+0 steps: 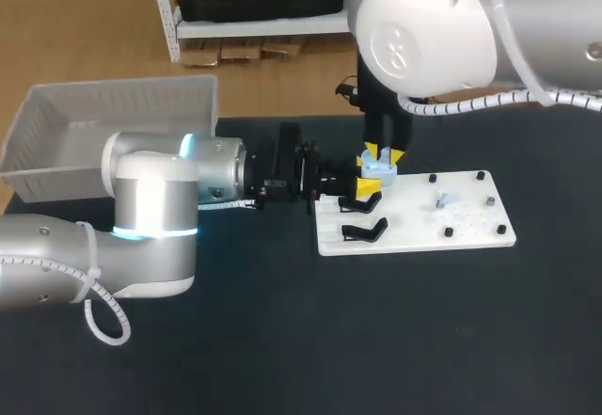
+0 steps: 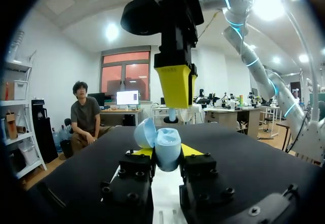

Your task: Pick up each earbud case from the left stands, insert the matching earbuds, close the lid, and place the case in the box.

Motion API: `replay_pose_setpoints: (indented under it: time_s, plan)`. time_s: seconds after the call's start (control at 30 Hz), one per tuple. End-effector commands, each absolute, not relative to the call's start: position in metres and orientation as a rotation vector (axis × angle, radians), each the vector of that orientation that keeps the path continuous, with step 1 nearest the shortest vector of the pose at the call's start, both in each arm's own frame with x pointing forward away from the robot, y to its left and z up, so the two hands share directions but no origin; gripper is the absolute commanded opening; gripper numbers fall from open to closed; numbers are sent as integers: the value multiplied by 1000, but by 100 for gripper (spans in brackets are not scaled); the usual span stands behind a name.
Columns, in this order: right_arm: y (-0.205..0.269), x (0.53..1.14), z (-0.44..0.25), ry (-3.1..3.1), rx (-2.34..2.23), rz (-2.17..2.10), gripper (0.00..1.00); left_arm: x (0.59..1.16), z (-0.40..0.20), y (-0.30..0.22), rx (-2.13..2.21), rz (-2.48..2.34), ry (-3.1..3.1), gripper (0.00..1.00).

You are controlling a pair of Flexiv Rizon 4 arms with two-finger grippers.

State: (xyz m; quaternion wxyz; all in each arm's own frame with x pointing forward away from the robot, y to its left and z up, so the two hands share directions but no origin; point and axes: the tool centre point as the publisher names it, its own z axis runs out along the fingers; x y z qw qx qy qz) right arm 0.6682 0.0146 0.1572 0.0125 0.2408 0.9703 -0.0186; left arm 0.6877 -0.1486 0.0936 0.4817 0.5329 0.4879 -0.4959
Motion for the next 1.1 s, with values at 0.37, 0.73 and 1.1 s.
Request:
replay_pose_setpoints:
  time_s: [0.37, 0.73, 1.1]
  plan:
    - [19, 670, 151, 3029, 759, -78, 0, 686, 93, -149, 1294, -1203, 1188, 0]
    - [16, 673, 148, 3024, 775, -76, 0, 686, 93, -149, 1294, -1203, 1188, 0]
    - [14, 676, 146, 3026, 784, -87, 0, 686, 93, -149, 1294, -1203, 1188, 0]
